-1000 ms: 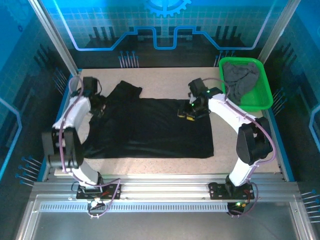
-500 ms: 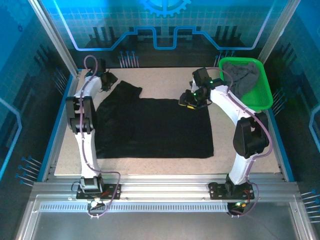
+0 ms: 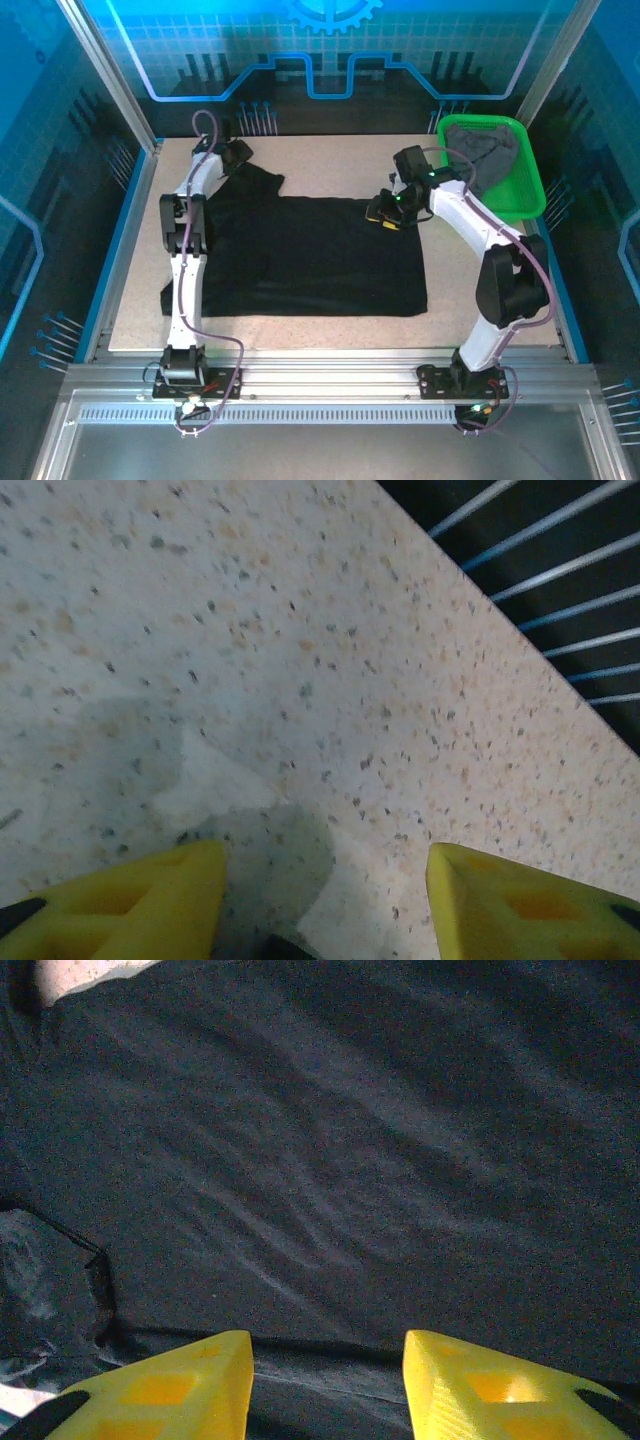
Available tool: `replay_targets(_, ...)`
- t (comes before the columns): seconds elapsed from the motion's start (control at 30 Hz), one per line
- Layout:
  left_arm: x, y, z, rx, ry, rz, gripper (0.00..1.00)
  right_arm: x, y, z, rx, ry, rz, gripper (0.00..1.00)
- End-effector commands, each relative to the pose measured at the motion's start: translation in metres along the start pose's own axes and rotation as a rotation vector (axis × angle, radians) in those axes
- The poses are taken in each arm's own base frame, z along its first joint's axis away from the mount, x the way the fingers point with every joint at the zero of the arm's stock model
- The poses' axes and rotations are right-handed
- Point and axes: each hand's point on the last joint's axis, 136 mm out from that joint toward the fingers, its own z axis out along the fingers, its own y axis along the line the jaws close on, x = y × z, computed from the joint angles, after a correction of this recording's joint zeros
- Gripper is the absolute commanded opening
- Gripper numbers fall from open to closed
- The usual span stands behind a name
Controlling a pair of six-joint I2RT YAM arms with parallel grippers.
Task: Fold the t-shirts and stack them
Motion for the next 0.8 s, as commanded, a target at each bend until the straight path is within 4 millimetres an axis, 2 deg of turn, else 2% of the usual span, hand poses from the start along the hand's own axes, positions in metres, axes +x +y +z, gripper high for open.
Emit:
replay_targets(0.0, 0.018, 0.000, -0.001, -0.045, 0.062, 0.052, 0.57, -0.004, 0.003, -0.003, -0.033, -0.005, 0.016, 0.44)
replay_targets(0.17, 0.042, 0.029, -0.007, -0.194, 0.139, 0.049, 0.53, -0.010, 0.006, 0.004, -0.058, 0.009, 0.028, 0.44)
replay_targets(0.27, 0.055, 0.038, -0.007, -0.232, 0.194, 0.042, 0.50, -0.014, 0.008, 0.006, -0.063, 0.009, 0.027, 0.44)
replay_targets(0.37, 0.063, 0.047, -0.009, -0.271, 0.234, 0.040, 0.41, -0.018, 0.006, 0.007, -0.056, 0.007, 0.034, 0.44)
replay_targets(0.47, 0.064, 0.049, -0.011, -0.285, 0.237, 0.038, 0.26, -0.024, 0.003, 0.009, -0.041, -0.001, 0.042, 0.43)
replay_targets(0.57, 0.054, 0.037, -0.017, -0.252, 0.207, 0.029, 0.03, -0.033, -0.002, 0.011, 0.001, -0.032, 0.043, 0.42)
replay_targets(0.6, 0.047, 0.029, -0.023, -0.233, 0.186, 0.028, 0.00, -0.037, -0.009, 0.012, 0.039, -0.046, 0.049, 0.41)
replay_targets(0.67, 0.030, 0.008, -0.038, -0.186, 0.132, 0.034, 0.00, -0.050, -0.024, 0.011, 0.139, -0.082, 0.073, 0.40)
replay_targets(0.77, 0.005, -0.024, -0.070, -0.110, 0.058, 0.042, 0.00, -0.073, -0.059, 0.010, 0.329, -0.147, 0.151, 0.40)
